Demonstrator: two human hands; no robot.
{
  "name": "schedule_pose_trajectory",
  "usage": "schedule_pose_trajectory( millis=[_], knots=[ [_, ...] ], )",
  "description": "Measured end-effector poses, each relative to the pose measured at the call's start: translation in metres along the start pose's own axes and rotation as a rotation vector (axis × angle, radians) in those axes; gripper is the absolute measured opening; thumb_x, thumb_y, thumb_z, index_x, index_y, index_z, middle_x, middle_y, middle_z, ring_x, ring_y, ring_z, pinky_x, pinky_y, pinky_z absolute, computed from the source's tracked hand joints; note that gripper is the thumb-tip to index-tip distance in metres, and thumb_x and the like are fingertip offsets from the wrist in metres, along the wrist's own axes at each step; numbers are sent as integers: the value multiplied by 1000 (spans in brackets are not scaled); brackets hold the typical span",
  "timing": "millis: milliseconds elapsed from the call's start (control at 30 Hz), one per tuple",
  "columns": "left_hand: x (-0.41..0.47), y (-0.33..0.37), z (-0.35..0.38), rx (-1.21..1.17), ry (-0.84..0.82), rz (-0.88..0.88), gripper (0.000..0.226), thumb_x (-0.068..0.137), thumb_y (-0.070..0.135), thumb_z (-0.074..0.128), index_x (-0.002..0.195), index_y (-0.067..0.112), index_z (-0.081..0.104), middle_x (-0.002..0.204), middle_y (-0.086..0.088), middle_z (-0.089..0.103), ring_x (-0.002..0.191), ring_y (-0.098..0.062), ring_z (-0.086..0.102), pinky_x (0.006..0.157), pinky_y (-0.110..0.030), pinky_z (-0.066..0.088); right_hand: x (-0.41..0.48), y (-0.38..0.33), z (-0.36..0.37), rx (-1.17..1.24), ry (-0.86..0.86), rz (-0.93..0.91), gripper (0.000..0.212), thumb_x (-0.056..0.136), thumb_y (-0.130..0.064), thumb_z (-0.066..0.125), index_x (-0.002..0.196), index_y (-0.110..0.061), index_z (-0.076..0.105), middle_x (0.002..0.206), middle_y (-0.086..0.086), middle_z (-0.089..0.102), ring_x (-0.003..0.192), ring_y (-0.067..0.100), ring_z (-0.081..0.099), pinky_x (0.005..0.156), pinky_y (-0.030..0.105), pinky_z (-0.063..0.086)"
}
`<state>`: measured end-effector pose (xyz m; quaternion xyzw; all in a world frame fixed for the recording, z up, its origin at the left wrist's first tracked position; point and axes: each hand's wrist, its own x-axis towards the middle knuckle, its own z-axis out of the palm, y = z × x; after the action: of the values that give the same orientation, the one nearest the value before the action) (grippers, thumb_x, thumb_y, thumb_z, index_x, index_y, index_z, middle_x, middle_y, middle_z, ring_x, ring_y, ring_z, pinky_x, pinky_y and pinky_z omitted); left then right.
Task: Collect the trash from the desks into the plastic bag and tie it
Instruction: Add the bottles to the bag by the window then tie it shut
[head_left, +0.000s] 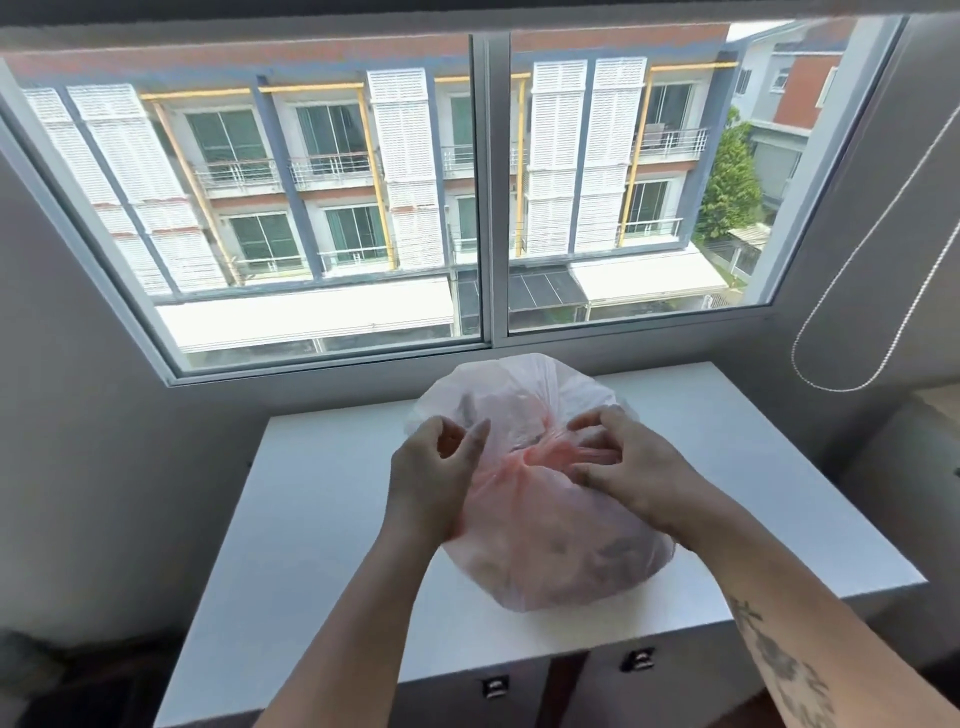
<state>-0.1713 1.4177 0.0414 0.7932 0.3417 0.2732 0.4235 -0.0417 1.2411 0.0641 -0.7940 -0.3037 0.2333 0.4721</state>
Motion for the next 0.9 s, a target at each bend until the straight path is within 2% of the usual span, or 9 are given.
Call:
schedule_pose_trajectory(
  millis=[100,200,300,400,500,600,667,767,900],
  knots=[
    [-8,-5,-8,-18,-302,-7,21,78,47,76,83,27,69,80,11,70,64,0,61,47,-8,38,2,2,6,-157,85,-59,25,82,-11,73,100,-27,67,95,-9,66,79,-12,63,67,3,45],
    [-17,-6,-19,-18,-484,-77,16,83,35,76,95,30,68,97,7,68,58,-8,60,40,-21,41,6,3,10,-200,222,-84,12,81,-11,71,83,-23,69,81,-14,70,76,-6,65,68,12,49],
    [-18,4,-22,97,-409,-37,13,88,35,71,92,23,70,82,2,66,40,-6,51,41,-22,42,7,4,16,-227,325,-116,18,80,-5,64,73,-22,66,67,-17,69,72,-1,64,60,10,47],
    [-18,10,-24,138,-311,-10,13,87,29,73,82,17,71,66,5,63,40,-3,49,48,-25,44,9,4,15,-151,368,-104,17,82,-6,63,74,-21,65,67,-13,70,72,6,67,61,16,49],
    [-17,12,-33,-43,-262,-104,8,87,19,73,80,16,73,72,-1,69,46,-13,55,47,-25,44,11,0,12,115,328,-32,11,89,-9,65,79,-14,62,73,1,75,76,21,72,70,34,58],
    [-14,16,-43,-116,-324,-138,4,88,16,72,88,15,75,82,-5,73,56,-21,59,49,-26,47,8,-5,12,422,285,6,10,92,-5,62,83,-6,58,78,12,75,74,25,74,59,27,59],
    [-11,20,-43,-55,-382,-116,8,89,19,70,87,14,76,78,-5,72,50,-20,57,49,-27,48,6,-8,11,522,277,1,12,92,-9,63,82,-10,58,80,13,75,75,26,75,62,29,59],
    [-5,25,-41,-18,-322,-93,16,89,24,70,81,10,72,75,-9,67,51,-19,55,46,-24,45,9,-10,8,602,294,-10,12,95,-15,60,84,-12,56,85,17,75,79,31,74,70,38,60],
    [1,33,-40,-402,-303,-169,19,91,25,69,84,8,65,80,-11,63,70,-23,49,62,-35,39,12,-16,4,771,312,-82,14,98,-19,54,87,-11,53,94,23,73,93,34,72,82,42,55]
  ],
)
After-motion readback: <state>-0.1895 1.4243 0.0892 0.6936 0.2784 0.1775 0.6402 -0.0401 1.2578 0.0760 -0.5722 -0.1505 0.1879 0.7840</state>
